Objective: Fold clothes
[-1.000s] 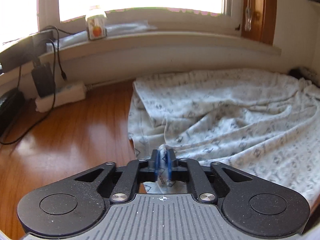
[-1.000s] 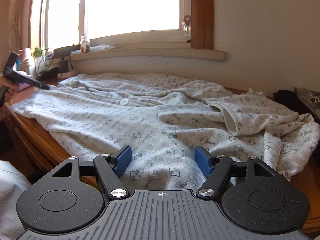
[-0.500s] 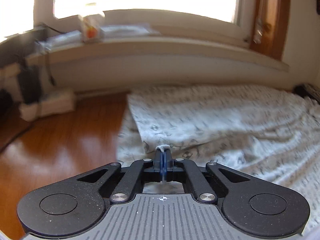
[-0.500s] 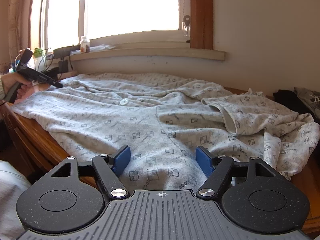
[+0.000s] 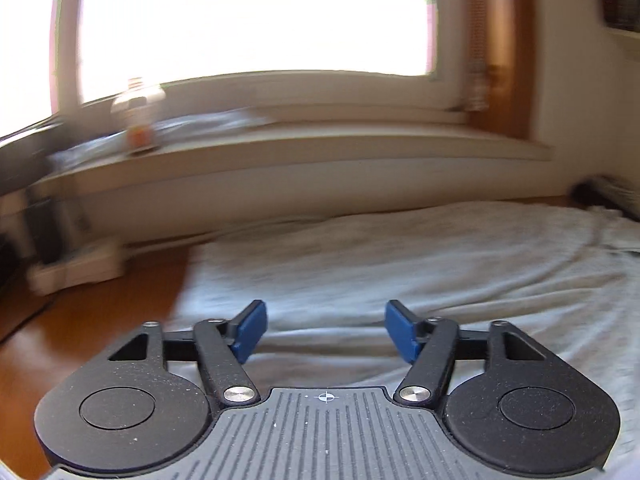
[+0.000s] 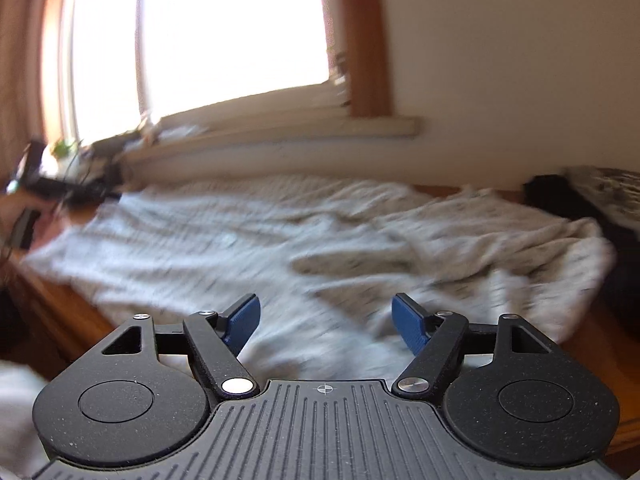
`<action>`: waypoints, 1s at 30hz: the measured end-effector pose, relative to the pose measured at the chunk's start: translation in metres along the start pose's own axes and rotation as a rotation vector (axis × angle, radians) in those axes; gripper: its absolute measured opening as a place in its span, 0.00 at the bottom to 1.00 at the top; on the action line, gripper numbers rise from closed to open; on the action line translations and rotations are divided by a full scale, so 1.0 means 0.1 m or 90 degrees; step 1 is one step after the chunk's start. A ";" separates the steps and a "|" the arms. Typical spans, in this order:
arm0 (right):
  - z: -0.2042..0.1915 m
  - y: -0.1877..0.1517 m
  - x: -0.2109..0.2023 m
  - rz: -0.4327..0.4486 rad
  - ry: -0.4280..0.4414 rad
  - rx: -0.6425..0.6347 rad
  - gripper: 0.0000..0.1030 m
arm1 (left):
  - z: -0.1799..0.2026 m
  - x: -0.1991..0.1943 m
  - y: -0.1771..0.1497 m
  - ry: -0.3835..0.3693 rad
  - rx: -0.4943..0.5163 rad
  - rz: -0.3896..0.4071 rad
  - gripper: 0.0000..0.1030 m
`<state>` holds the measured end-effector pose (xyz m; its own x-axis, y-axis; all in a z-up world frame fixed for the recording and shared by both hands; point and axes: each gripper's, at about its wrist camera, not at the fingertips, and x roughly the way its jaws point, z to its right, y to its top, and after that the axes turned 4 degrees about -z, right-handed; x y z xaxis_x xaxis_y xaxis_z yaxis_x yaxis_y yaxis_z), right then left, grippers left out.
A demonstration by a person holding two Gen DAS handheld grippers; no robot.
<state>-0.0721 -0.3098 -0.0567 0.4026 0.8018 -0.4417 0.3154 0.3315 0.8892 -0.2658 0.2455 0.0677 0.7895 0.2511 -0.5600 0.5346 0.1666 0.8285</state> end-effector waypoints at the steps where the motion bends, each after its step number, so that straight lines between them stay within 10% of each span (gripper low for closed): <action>1: 0.05 0.02 0.02 -0.011 -0.013 0.006 0.57 | 0.14 0.04 0.02 -0.027 0.007 0.005 0.74; 8: 0.20 0.09 0.33 -0.093 -0.069 -0.047 0.55 | 0.85 0.48 0.08 -0.120 0.095 -0.017 0.75; 23: 0.41 0.31 0.59 -0.135 -0.053 -0.046 0.56 | 0.80 0.98 0.17 -0.112 0.105 -0.098 0.78; 30: 0.41 0.05 0.06 -0.062 -0.046 0.026 0.56 | 0.81 0.87 0.11 -0.099 0.107 -0.081 0.79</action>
<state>-0.0330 -0.3239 -0.0594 0.4295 0.7284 -0.5339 0.3895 0.3840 0.8372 -0.1673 0.1918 0.0277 0.7428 0.0862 -0.6639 0.6648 0.0230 0.7467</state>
